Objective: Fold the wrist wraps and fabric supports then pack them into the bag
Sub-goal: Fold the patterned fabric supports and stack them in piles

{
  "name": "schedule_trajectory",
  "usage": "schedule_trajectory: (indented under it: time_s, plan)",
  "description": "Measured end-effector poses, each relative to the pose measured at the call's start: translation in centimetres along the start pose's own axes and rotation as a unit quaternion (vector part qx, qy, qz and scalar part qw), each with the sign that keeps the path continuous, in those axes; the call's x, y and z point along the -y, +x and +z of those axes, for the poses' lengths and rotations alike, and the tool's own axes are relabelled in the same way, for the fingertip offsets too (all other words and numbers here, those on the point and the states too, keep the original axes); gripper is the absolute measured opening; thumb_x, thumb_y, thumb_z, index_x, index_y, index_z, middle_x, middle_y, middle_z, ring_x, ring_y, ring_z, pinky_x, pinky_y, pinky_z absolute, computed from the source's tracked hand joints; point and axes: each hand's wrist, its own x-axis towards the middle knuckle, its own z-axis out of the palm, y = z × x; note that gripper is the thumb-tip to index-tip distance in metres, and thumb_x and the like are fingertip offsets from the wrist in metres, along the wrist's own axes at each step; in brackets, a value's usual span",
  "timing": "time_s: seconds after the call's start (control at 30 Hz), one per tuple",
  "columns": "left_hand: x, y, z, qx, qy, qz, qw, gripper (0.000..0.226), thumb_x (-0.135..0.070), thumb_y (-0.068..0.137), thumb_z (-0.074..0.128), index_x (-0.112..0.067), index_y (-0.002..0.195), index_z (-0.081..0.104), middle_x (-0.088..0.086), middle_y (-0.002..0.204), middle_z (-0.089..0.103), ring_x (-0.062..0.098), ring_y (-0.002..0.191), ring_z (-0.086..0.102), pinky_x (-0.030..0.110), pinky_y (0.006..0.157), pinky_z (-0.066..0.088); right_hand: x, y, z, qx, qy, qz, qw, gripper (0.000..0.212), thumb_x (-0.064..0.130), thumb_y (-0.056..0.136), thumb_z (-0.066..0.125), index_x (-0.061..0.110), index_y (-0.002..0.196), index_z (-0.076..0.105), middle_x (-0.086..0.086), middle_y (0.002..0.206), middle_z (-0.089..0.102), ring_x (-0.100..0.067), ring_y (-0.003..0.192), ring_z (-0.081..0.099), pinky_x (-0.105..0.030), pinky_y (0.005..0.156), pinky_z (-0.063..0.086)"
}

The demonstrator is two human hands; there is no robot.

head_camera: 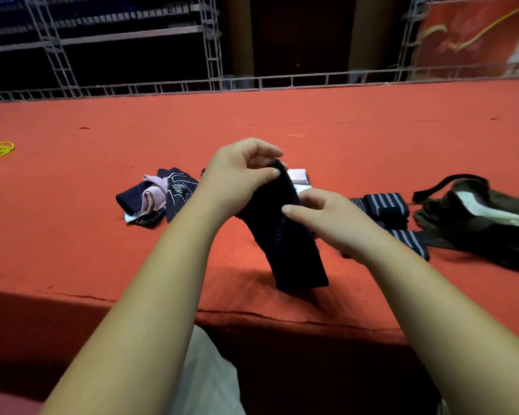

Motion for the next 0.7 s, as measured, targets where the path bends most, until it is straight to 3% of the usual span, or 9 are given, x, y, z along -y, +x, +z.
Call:
schedule_trajectory:
  time_s: [0.03, 0.1, 0.2, 0.27, 0.37, 0.47, 0.53, 0.63, 0.7]
  plan:
    - [-0.2, 0.1, 0.9, 0.017, 0.002, -0.004, 1.000, 0.030, 0.001, 0.093, 0.073, -0.022, 0.114, 0.075, -0.004, 0.106, 0.082, 0.008, 0.105, 0.077, 0.032, 0.095, 0.060, -0.6, -0.2, -0.4, -0.007, 0.022, -0.017, 1.000, 0.011, 0.033, 0.101, 0.071, 0.029, 0.110, 0.076, 0.018, 0.086, 0.077, 0.009, 0.067, 0.066, -0.013, 0.056, 0.045]
    - [-0.4, 0.4, 2.4, 0.030, 0.013, -0.010, 0.999, 0.028, -0.005, 0.094, 0.076, -0.026, 0.113, 0.076, -0.007, 0.106, 0.082, 0.008, 0.103, 0.077, 0.033, 0.086, 0.060, -1.6, -0.4, -1.0, -0.035, 0.049, -0.036, 0.998, 0.014, 0.025, 0.103, 0.068, 0.029, 0.113, 0.077, 0.013, 0.098, 0.081, 0.002, 0.080, 0.071, -0.025, 0.071, 0.053]
    - [0.2, 1.2, 3.7, 0.008, 0.053, -0.008, 0.999, 0.025, -0.020, 0.091, 0.083, -0.030, 0.113, 0.076, -0.012, 0.101, 0.081, 0.015, 0.097, 0.077, 0.040, 0.085, 0.063, -2.8, -0.7, -1.9, -0.070, 0.096, -0.014, 0.993, 0.014, 0.021, 0.103, 0.066, 0.026, 0.105, 0.079, 0.004, 0.092, 0.080, -0.009, 0.074, 0.067, -0.034, 0.066, 0.054]
    - [0.9, 1.4, 4.0, -0.019, 0.061, -0.013, 0.998, 0.021, -0.036, 0.091, 0.083, -0.031, 0.110, 0.076, -0.014, 0.098, 0.080, 0.011, 0.095, 0.076, 0.032, 0.083, 0.062, -3.6, -0.8, -2.5, -0.068, 0.150, 0.009, 0.986, 0.014, 0.024, 0.103, 0.065, 0.027, 0.106, 0.079, 0.000, 0.089, 0.078, -0.018, 0.072, 0.062, -0.038, 0.064, 0.049]
    - [2.5, 0.9, 5.0, -0.037, -0.006, -0.075, 0.996, 0.026, -0.050, 0.097, 0.073, -0.026, 0.105, 0.077, -0.012, 0.097, 0.080, 0.005, 0.087, 0.073, 0.030, 0.080, 0.058, -4.8, -0.8, -3.6, -0.070, 0.204, 0.024, 0.976, 0.016, 0.024, 0.105, 0.065, 0.024, 0.112, 0.079, -0.011, 0.106, 0.081, -0.027, 0.086, 0.069, -0.044, 0.073, 0.052]
    - [4.4, 0.0, 7.1, 0.048, -0.157, -0.171, 0.971, 0.023, -0.037, 0.103, 0.068, -0.020, 0.116, 0.076, -0.001, 0.111, 0.081, 0.016, 0.091, 0.073, 0.036, 0.081, 0.058, -6.0, -0.6, -4.4, -0.076, 0.259, 0.039, 0.962, 0.017, 0.023, 0.106, 0.065, 0.022, 0.115, 0.079, -0.012, 0.110, 0.082, -0.031, 0.095, 0.074, -0.045, 0.080, 0.053]
    - [5.4, -0.4, 8.3, 0.082, -0.192, -0.184, 0.961, 0.025, -0.023, 0.103, 0.067, -0.017, 0.127, 0.074, 0.008, 0.122, 0.079, 0.023, 0.099, 0.074, 0.038, 0.080, 0.061, -6.7, -0.5, -4.8, -0.079, 0.271, 0.045, 0.958, 0.017, 0.023, 0.105, 0.065, 0.021, 0.115, 0.079, -0.011, 0.109, 0.082, -0.029, 0.092, 0.075, -0.040, 0.077, 0.055]
    - [6.1, -0.6, 9.7, 0.074, -0.216, -0.171, 0.958, 0.029, -0.009, 0.102, 0.066, -0.013, 0.130, 0.073, 0.011, 0.126, 0.077, 0.026, 0.109, 0.074, 0.047, 0.091, 0.061, -7.8, -0.3, -5.1, -0.097, 0.255, 0.050, 0.961, 0.017, 0.022, 0.105, 0.066, 0.020, 0.114, 0.079, -0.008, 0.106, 0.083, -0.022, 0.085, 0.074, -0.030, 0.063, 0.057]
    - [6.3, -0.6, 10.2, 0.064, -0.211, -0.166, 0.961, 0.029, -0.006, 0.102, 0.065, -0.012, 0.129, 0.073, 0.011, 0.124, 0.078, 0.027, 0.113, 0.074, 0.049, 0.094, 0.061, -8.6, -0.2, -5.3, -0.104, 0.244, 0.049, 0.963, 0.016, 0.023, 0.104, 0.066, 0.019, 0.114, 0.079, -0.012, 0.106, 0.082, -0.023, 0.081, 0.069, -0.032, 0.064, 0.057]
